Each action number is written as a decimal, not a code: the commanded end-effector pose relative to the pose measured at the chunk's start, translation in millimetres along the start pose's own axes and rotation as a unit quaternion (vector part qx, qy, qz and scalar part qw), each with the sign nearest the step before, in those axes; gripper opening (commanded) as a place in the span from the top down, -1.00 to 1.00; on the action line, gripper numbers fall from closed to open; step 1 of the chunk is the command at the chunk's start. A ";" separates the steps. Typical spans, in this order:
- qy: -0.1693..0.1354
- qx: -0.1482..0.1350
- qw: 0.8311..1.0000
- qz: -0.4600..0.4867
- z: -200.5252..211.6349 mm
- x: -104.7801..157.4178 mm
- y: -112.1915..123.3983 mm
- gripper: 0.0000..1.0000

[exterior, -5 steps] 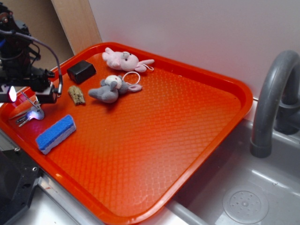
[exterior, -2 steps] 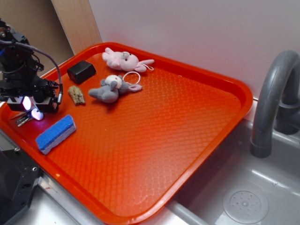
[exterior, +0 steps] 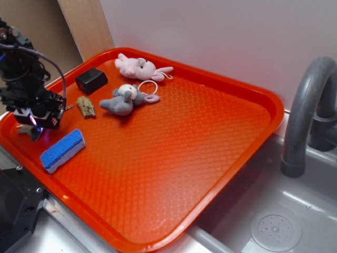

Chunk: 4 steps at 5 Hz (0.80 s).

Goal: Grab the silver keys.

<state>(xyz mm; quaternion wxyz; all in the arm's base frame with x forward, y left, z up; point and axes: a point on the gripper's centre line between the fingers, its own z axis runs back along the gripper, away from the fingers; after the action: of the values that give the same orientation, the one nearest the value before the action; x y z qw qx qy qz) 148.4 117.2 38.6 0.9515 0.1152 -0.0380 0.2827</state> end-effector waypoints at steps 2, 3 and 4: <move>-0.028 -0.009 0.985 -0.170 133.4 50.2 -61.1 1.00; -0.011 -0.029 0.977 -0.209 165.1 47.1 -82.2 1.00; -0.025 -0.044 0.966 -0.253 189.9 39.9 -95.9 1.00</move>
<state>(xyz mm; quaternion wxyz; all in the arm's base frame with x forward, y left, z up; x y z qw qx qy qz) 233.9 6.2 184.5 0.9954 0.0891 -0.0122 0.0324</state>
